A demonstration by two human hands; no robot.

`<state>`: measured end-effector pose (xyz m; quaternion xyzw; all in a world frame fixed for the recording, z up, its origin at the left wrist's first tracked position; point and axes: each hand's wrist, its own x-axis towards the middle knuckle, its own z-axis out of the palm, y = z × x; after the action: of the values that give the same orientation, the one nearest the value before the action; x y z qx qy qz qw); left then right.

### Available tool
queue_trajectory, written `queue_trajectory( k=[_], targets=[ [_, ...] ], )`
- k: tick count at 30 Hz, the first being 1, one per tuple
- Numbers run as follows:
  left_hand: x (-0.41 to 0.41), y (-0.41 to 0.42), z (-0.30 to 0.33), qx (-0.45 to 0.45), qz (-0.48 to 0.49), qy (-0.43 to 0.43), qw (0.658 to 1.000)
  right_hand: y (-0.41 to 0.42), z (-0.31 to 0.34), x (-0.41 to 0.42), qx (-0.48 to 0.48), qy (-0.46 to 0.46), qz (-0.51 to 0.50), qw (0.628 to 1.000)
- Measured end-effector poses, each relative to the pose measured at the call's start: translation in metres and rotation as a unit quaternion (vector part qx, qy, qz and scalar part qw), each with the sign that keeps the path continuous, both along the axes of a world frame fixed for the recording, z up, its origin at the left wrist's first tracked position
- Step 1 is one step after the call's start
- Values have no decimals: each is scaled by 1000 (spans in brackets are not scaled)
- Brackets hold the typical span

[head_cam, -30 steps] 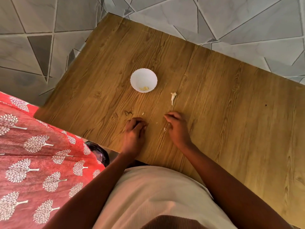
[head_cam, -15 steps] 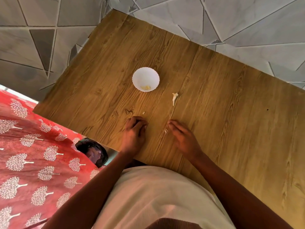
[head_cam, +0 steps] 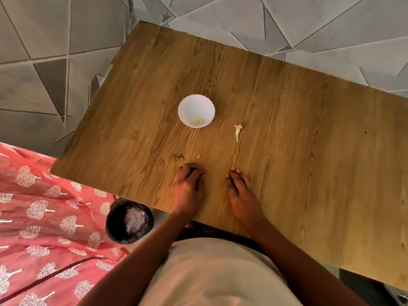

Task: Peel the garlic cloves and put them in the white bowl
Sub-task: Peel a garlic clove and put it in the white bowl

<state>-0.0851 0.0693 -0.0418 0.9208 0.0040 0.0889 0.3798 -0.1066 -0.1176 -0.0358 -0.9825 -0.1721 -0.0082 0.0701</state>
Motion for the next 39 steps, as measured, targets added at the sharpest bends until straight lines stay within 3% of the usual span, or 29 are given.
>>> queue_trajectory(
  k=[3,9,11,15,17,19,20,23,25,26,27,31,33,39],
  targets=[
    [1,3,0,0,-10,6,1000,15,6,3,44,45,-81,995],
    [-1,10,-3,1,-46,11,999,33,16,4,-19,33,-53,998],
    [-1,10,-3,-17,-55,11,998,36,16,5,-30,-9,-55,998],
    [0,11,7,-108,-44,50,992,42,15,0,8,-1,-14,1000],
    [0,11,17,-215,-15,111,970,37,16,2,105,18,-25,994],
    [4,6,28,-361,4,182,915,31,29,9,264,71,-120,954],
    [8,0,33,-441,18,215,871,28,37,14,336,98,-171,921],
    [21,-19,47,-644,61,336,684,27,64,25,464,123,-195,855],
    [29,-26,48,-748,67,379,541,28,76,31,476,120,-140,860],
    [33,-29,46,-781,60,385,488,27,78,34,461,111,-102,875],
    [36,-32,46,-799,49,387,458,27,79,37,442,103,-64,889],
    [45,-40,47,-814,-3,375,444,27,80,49,362,43,37,931],
    [47,-41,47,-823,-27,356,442,24,78,52,320,-6,38,946],
    [51,-49,51,-830,-42,342,438,21,79,66,311,-16,30,950]
  ],
)
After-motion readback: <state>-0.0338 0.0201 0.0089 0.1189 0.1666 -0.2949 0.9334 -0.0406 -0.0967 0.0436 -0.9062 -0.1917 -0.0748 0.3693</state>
